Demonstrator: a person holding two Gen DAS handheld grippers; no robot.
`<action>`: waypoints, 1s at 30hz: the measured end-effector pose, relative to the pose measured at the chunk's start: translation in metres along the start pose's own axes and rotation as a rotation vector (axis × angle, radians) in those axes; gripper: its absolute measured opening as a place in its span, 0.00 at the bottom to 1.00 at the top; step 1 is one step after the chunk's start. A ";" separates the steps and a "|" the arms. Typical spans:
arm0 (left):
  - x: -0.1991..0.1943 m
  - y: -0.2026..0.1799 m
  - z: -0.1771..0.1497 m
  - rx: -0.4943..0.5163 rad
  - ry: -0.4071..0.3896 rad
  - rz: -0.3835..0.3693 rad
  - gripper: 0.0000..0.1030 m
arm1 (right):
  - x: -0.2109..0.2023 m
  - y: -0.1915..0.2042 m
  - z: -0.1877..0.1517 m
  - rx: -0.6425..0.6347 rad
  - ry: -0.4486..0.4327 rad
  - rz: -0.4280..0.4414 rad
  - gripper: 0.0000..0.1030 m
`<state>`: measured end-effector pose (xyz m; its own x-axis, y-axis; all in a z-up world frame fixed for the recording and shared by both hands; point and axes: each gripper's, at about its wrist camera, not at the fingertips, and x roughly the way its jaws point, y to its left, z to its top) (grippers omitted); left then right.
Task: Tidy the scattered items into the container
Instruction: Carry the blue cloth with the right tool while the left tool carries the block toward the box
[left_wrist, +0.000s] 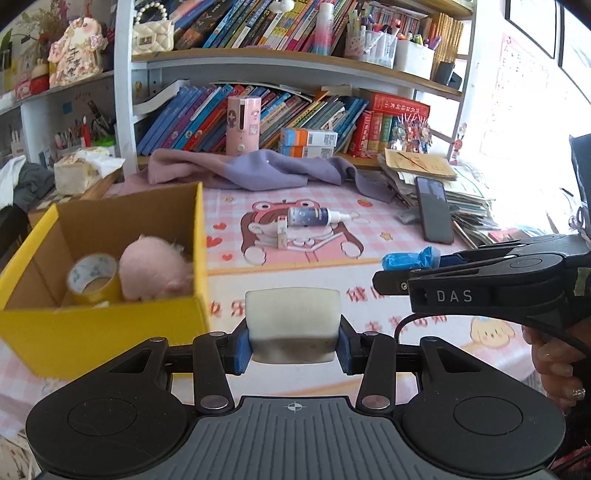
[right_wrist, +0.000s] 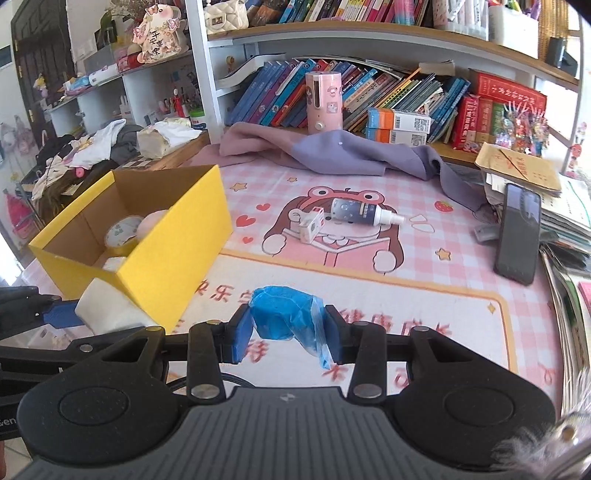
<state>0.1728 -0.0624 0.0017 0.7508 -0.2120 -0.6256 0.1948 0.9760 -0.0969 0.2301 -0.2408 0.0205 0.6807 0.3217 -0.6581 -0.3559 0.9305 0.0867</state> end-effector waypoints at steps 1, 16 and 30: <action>-0.005 0.003 -0.004 -0.001 0.001 -0.004 0.41 | -0.004 0.006 -0.004 0.001 -0.002 -0.007 0.38; -0.068 0.047 -0.055 -0.007 0.029 -0.040 0.41 | -0.046 0.088 -0.060 0.042 0.016 -0.040 0.38; -0.097 0.079 -0.076 -0.047 0.045 -0.013 0.41 | -0.054 0.138 -0.073 0.011 0.041 0.002 0.38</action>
<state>0.0674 0.0391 -0.0040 0.7194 -0.2229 -0.6579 0.1732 0.9748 -0.1408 0.0975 -0.1431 0.0137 0.6528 0.3165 -0.6883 -0.3500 0.9318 0.0965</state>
